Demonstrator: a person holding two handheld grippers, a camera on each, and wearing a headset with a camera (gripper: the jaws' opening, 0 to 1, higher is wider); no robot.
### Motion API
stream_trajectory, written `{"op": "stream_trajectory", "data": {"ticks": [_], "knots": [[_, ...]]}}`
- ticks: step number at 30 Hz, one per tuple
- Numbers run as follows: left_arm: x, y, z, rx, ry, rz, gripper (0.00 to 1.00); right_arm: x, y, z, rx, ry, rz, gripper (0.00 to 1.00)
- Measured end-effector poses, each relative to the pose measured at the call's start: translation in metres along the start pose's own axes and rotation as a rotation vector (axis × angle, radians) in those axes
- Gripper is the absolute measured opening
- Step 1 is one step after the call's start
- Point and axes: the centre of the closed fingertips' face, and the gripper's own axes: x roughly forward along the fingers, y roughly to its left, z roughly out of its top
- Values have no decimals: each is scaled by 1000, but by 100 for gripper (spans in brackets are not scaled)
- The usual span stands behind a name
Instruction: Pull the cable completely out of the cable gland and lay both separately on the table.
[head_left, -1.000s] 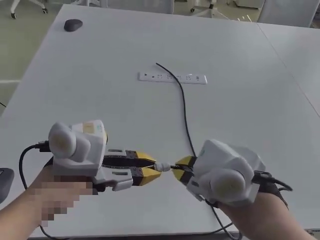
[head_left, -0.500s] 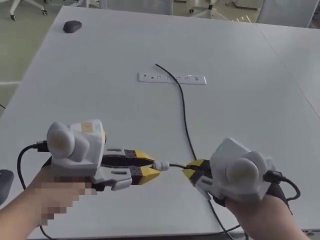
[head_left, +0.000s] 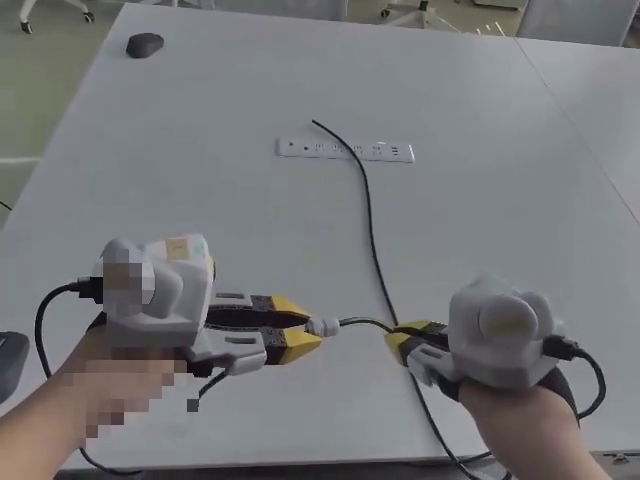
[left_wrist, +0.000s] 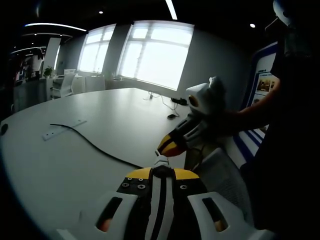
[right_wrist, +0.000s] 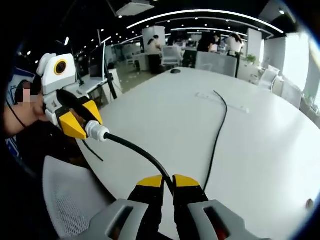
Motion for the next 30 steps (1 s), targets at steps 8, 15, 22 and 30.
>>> {"op": "stream_trajectory", "data": {"ticks": [8, 15, 22, 30], "knots": [[-1, -2, 3, -10, -15, -8, 14, 0, -16, -4, 57, 4, -29, 0], [-3, 1, 0, -20, -15, 6, 14, -2, -14, -1, 62, -10, -18, 0], [-2, 1, 1, -26, -16, 7, 14, -4, -12, -2, 16, -16, -9, 1], [-1, 1, 1, -29, -18, 1, 14, -8, -12, 0, -19, -40, 9, 2]]}}
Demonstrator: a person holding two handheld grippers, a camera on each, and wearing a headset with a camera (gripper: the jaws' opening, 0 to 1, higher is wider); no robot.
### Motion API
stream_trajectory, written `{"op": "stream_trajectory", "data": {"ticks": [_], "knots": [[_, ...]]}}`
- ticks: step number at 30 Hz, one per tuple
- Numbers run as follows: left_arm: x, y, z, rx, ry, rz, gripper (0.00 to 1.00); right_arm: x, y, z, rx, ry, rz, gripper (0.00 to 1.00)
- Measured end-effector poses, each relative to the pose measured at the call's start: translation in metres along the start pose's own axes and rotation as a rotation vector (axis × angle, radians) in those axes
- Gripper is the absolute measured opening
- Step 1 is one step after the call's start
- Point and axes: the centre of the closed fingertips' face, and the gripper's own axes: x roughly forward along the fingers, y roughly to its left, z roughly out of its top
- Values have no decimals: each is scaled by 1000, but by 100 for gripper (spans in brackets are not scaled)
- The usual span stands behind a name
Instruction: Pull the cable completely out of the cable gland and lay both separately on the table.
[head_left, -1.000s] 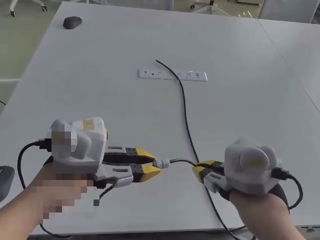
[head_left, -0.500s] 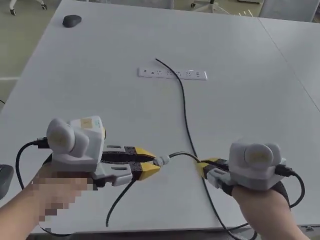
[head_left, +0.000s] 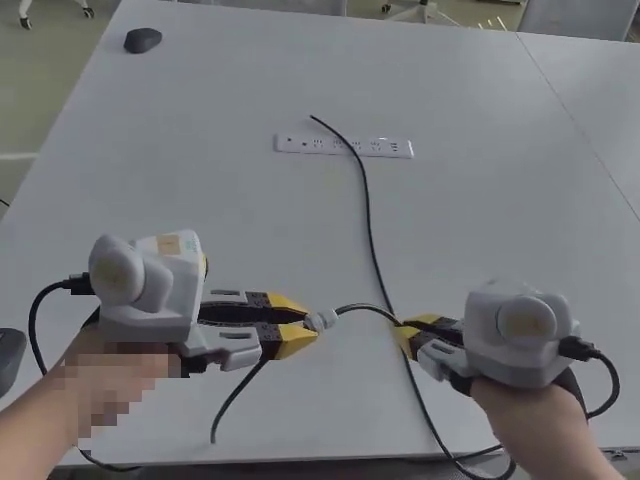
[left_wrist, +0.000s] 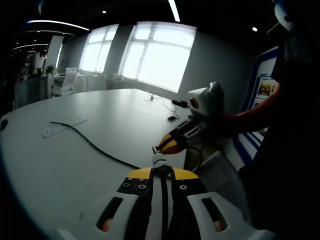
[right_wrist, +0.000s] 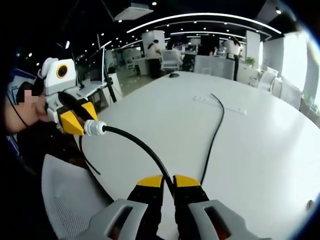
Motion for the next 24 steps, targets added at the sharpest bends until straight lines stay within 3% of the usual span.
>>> {"op": "stream_trajectory", "data": {"ticks": [4, 7, 9, 14, 19, 24], "knots": [[2, -2, 2, 0, -6, -14, 14, -1, 18, 7, -75, -33, 96, 3], [3, -3, 1, -3, -5, -21, 14, -2, 31, 12, -159, -41, 131, 3], [5, -5, 1, -6, -6, -28, 14, -3, 40, 17, -175, -60, 156, 3], [8, -8, -1, -5, 7, -38, 14, -2, 71, 25, -302, -67, 250, 3], [9, -11, -8, -2, 32, -47, 14, 1, 85, 24, -333, -54, 305, 2], [8, -11, -8, -14, 25, -45, 14, -1, 86, 24, -348, -39, 306, 0]]}}
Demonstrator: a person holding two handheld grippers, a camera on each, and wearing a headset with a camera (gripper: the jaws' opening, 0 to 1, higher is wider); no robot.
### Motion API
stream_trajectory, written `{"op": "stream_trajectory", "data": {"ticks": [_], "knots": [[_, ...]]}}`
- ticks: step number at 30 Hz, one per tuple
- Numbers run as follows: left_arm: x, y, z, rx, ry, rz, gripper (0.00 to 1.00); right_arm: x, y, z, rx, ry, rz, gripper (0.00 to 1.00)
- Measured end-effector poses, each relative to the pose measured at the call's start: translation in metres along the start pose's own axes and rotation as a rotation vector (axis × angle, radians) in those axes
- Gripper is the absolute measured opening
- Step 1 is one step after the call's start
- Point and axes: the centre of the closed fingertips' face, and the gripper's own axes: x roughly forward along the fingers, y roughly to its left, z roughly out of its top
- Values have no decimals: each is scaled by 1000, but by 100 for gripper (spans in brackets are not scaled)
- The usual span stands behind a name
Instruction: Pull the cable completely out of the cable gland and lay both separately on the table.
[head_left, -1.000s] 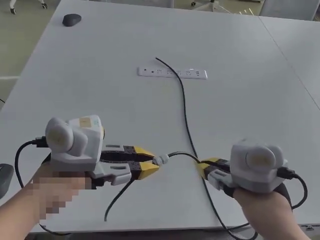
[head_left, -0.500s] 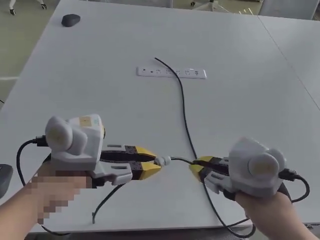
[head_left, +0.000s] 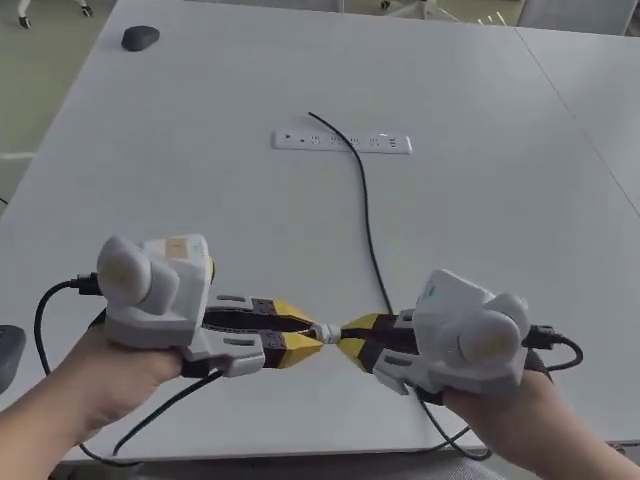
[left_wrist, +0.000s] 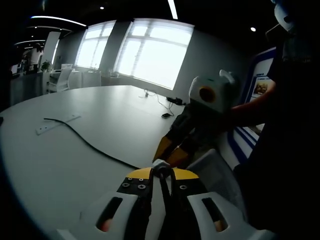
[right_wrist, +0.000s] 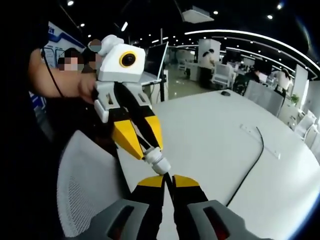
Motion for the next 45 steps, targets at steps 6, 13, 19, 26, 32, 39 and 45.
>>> {"op": "stream_trajectory", "data": {"ticks": [6, 13, 19, 26, 32, 39, 45], "knots": [[4, -1, 3, 17, 0, 6, 15, -4, -2, -1, 24, 8, -6, 0], [7, 1, 6, 46, -2, 25, 15, -8, 0, 0, 46, 6, -11, 0], [8, 1, 6, 57, 3, 23, 14, -10, -1, -3, 39, 7, -28, 0], [4, 4, 10, 42, -14, 38, 14, -16, -13, -9, 76, 3, -74, 0], [1, 6, 13, 28, -26, 49, 14, -21, -29, -22, 162, -10, -118, 0], [2, 6, 14, 23, -28, 60, 14, -25, -43, -31, 302, -50, -159, 0], [1, 8, 13, 20, -27, 62, 14, -30, -55, -42, 356, -54, -210, 0]]}}
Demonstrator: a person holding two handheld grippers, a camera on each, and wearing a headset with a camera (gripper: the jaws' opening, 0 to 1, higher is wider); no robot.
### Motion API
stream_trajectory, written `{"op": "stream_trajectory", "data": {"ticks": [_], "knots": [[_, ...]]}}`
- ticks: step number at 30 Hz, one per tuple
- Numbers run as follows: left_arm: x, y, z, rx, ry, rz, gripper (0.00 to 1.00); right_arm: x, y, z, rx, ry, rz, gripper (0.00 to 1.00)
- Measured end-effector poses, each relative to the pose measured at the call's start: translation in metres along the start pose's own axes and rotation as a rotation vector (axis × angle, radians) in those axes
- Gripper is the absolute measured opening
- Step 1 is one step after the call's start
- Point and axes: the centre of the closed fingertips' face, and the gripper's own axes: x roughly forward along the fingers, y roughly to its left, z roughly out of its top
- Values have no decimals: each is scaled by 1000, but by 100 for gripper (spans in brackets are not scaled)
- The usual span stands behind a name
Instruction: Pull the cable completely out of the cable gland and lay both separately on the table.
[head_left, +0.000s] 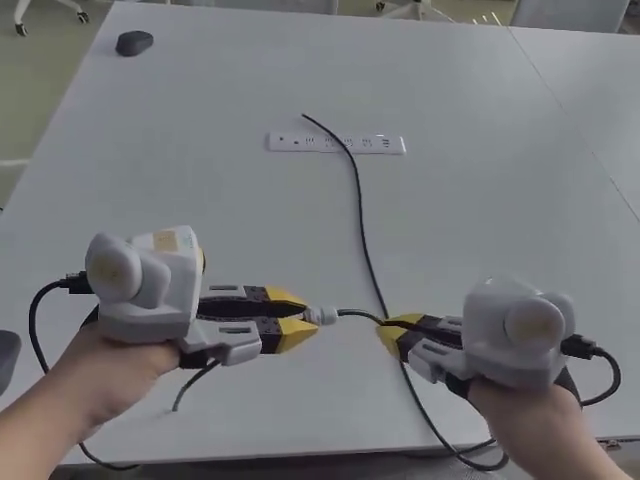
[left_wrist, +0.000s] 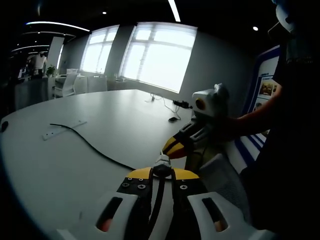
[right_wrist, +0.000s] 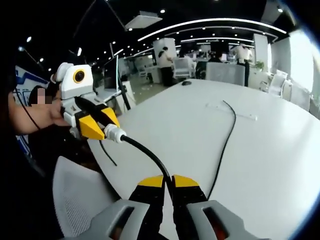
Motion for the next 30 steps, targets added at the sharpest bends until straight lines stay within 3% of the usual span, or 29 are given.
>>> {"op": "stream_trajectory", "data": {"ticks": [3, 8, 14, 17, 23, 30], "knots": [[1, 0, -1, 0, 0, 1, 14, -1, -11, -3, 91, -15, -30, 0], [3, 0, -1, 4, -4, 2, 14, -1, -27, -12, 177, -10, -81, 0], [3, 1, -2, 6, -3, 5, 14, -1, -43, -20, 234, -1, -146, 0], [4, 1, -3, 8, 0, 6, 14, 0, -43, -23, 260, 6, -157, 1], [6, 1, -4, 7, 7, 12, 14, 4, -44, -26, 271, 9, -167, 1], [5, 3, -3, -2, 9, 13, 14, -1, -46, -17, 188, -12, -169, 3]]}}
